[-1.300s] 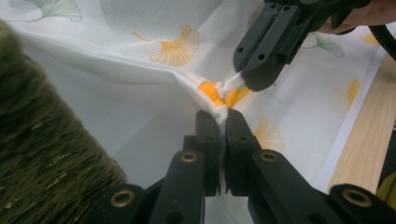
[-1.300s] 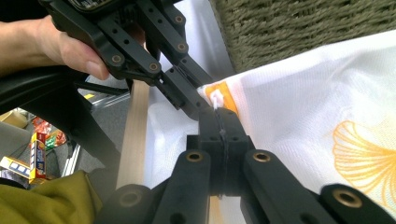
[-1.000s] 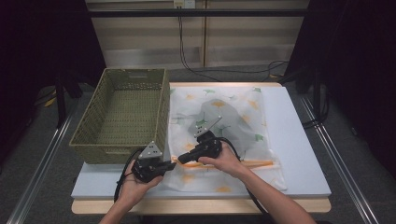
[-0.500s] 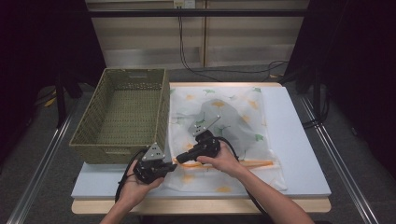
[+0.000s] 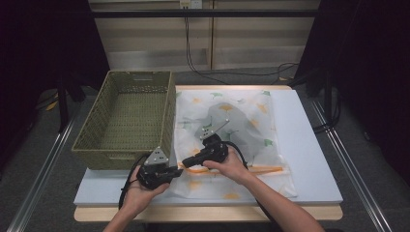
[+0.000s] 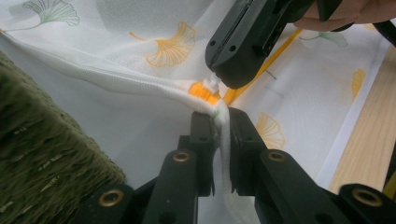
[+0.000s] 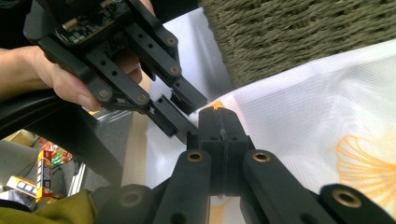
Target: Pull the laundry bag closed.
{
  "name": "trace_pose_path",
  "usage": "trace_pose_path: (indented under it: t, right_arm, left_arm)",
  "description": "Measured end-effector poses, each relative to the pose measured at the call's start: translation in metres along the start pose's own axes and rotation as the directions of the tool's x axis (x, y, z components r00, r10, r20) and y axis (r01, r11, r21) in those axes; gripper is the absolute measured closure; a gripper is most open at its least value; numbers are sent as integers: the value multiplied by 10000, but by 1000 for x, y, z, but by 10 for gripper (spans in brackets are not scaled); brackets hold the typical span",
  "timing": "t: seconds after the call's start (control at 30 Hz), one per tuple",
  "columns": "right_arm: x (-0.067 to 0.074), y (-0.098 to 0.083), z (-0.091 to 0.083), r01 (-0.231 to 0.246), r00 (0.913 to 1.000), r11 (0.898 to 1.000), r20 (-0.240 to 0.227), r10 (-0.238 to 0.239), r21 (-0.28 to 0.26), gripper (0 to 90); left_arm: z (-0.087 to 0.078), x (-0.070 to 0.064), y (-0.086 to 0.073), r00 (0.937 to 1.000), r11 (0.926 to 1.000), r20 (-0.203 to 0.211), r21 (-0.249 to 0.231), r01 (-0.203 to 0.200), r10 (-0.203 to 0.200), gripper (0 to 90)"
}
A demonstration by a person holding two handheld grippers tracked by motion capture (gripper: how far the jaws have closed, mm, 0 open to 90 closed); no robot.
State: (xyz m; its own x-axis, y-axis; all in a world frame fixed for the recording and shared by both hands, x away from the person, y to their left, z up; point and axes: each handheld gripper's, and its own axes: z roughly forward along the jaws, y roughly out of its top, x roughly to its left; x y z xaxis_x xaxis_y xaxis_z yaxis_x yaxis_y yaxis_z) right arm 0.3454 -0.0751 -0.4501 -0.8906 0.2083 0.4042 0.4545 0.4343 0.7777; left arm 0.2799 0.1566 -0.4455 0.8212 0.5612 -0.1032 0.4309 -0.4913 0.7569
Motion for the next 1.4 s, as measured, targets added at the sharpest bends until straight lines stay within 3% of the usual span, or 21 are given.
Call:
trace_pose_path:
  t: [0.13, 0.27, 0.37, 0.7, 0.97, 1.4]
  right_arm:
    - [0, 0, -4, -20, 9999, 10000, 99, 21, -77, 900]
    - [0, 1, -5, 19, 10000, 10000, 97, -19, -62, 900]
    - [0, 3, -6, 53, 10000, 10000, 34, -53, -85, 900]
    - [4, 6, -10, 180, 9998, 9998, 86, -179, -112, 900]
    - [1, 1, -14, -383, 9990, 9989, 240, 390, -281, 900]
    - [5, 3, -16, -621, 9966, 9976, 521, 635, -291, 900]
  left_arm:
    - [-6, 3, 1, 9988, 9985, 173, -293, 461, -456, 757]
    - [-8, 5, 6, 9987, 9986, 293, -307, 436, -427, 703]
    - [-5, 5, 9, 9998, 9998, 95, -50, 177, -177, 679]
    - [2, 5, 12, 9995, 9999, 330, -146, 8, -3, 858]
    - [2, 2, 15, 9995, 9996, 326, -291, -22, 32, 878]
    - [-1, 0, 16, 9997, 9990, 217, -446, -50, 59, 882]
